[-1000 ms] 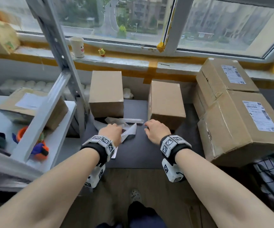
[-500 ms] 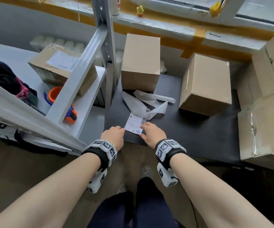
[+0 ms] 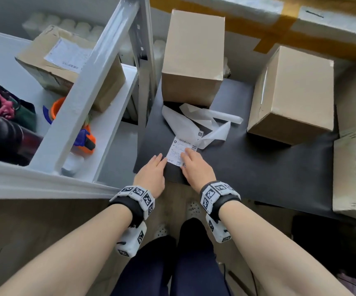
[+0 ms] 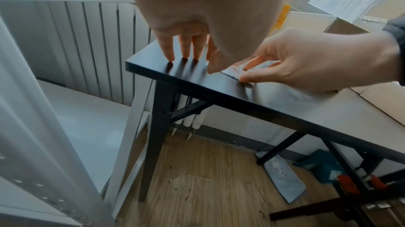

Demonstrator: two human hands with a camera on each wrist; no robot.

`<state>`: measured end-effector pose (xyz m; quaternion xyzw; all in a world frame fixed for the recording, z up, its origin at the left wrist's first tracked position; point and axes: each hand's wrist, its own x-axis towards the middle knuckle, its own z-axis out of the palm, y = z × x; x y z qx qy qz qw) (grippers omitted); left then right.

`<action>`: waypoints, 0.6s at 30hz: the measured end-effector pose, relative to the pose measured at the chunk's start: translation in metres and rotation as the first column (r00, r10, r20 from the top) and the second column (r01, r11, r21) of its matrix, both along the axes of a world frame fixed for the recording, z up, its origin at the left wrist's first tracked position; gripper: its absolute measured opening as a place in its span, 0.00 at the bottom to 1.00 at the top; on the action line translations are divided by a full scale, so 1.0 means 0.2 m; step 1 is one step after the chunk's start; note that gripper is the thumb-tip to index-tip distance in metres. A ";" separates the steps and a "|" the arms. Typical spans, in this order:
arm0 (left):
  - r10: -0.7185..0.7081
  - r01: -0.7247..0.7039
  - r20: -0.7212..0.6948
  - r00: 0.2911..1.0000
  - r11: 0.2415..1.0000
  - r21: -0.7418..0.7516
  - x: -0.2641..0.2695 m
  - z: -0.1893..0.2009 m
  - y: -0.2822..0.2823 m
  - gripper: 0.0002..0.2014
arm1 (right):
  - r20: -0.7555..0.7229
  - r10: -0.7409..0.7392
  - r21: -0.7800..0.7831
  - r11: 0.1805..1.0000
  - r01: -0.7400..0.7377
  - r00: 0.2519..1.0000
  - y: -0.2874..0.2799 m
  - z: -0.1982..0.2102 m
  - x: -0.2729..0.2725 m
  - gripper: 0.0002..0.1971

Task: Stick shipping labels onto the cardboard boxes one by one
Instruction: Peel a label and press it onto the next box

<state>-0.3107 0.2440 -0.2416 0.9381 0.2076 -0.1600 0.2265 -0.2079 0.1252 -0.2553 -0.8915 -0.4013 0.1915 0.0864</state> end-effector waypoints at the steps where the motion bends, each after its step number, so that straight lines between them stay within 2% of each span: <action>1: 0.025 -0.025 0.016 1.000 1.000 -0.018 0.00 0.00 0.00 0.27 | 0.036 0.028 -0.008 1.000 -0.028 0.999 0.00 -0.01 0.00 0.17; 4: 0.136 -0.130 0.051 0.989 0.986 -0.104 0.02 0.01 -0.01 0.27 | 0.074 0.049 -0.031 0.998 -0.046 0.996 0.00 0.01 -0.01 0.09; 7: 0.245 -0.236 0.040 0.969 0.958 -0.164 0.03 0.04 -0.01 0.27 | 0.167 0.065 -0.014 0.998 -0.064 0.984 -0.01 0.03 0.00 0.13; 9: 0.291 -0.282 0.026 0.956 0.944 -0.173 0.04 0.06 -0.01 0.27 | 0.122 0.004 0.014 1.000 -0.005 0.993 -0.02 0.08 0.00 0.05; 13: 0.291 -0.285 -0.002 0.957 0.938 -0.197 0.06 0.09 -0.01 0.23 | -0.071 -0.263 0.087 0.959 0.268 0.962 -0.04 0.16 0.03 0.10; 18: 0.256 -0.238 0.037 0.966 0.936 -0.260 0.12 0.14 -0.01 0.17 | -0.125 -0.330 0.164 0.923 0.348 0.936 -0.04 0.24 0.09 0.09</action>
